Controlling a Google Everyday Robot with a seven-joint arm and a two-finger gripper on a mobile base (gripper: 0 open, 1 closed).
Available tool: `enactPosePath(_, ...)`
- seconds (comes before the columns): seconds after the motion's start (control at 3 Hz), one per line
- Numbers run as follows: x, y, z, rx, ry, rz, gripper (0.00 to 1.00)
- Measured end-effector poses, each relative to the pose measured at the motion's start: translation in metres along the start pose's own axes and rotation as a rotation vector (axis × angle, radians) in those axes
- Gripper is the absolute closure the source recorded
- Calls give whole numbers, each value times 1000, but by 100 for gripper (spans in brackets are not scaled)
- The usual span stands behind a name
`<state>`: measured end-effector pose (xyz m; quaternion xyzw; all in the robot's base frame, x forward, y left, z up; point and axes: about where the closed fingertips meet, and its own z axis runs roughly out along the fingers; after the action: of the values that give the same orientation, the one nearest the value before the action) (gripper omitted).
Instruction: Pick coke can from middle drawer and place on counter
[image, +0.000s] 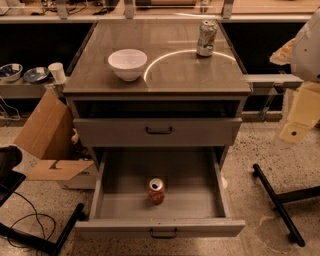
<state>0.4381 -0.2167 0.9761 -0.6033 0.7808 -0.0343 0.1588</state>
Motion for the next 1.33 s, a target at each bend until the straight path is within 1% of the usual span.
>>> enactPosePath(0.33, -2, 0, -1, 10, -7, -2, 0)
enactPosePath(0.67, -2, 7, 28, 5, -81, 24, 0)
enactPosePath(1.0, 13, 42, 86, -45, -226, 49, 0)
enactPosePath(1.33, 24, 62, 166, -35, -455, 99, 0)
